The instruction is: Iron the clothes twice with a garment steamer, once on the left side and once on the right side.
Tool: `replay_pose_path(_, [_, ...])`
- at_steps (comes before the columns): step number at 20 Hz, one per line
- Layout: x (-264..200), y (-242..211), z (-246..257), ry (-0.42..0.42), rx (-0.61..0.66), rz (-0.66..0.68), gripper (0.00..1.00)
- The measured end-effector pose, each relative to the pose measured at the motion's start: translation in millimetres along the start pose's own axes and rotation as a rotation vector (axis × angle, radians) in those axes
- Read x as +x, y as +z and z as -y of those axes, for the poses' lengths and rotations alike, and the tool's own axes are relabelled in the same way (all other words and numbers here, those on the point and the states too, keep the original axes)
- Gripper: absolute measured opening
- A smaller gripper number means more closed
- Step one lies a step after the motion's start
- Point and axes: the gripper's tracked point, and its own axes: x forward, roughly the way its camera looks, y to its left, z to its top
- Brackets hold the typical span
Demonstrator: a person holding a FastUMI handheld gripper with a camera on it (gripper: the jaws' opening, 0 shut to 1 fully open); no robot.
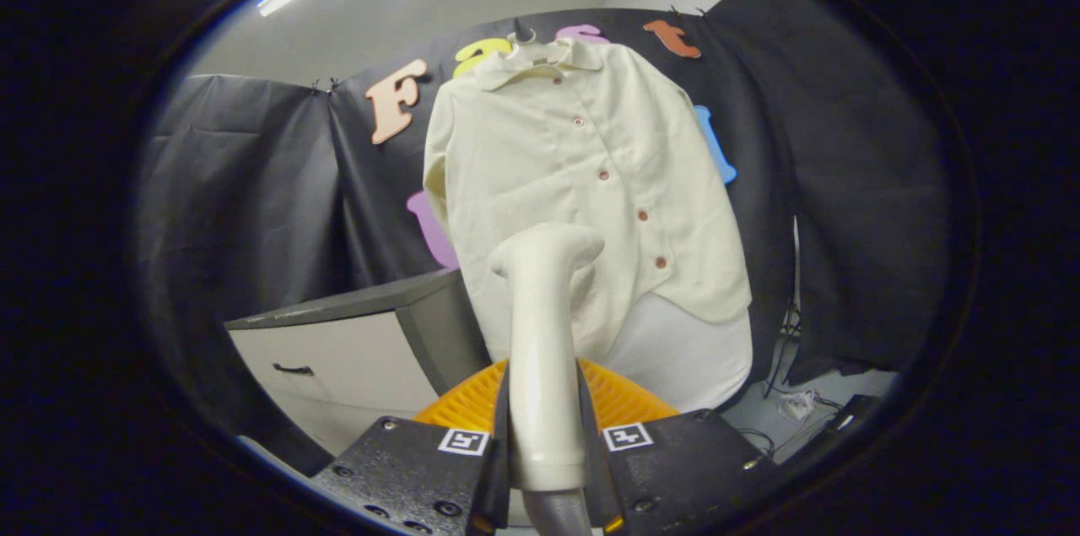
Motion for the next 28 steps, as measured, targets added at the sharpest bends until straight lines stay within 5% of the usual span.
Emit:
replay_pose_path(8, [12.2,121.3,19.2,-0.063,-0.074,0.153,0.35])
replay_pose_path(16, [49.7,196.8,79.4,-0.124,0.075,0.298,0.34])
replay_pose_path(28, [134.5,188.6,97.7,-0.159,0.077,0.258,0.34])
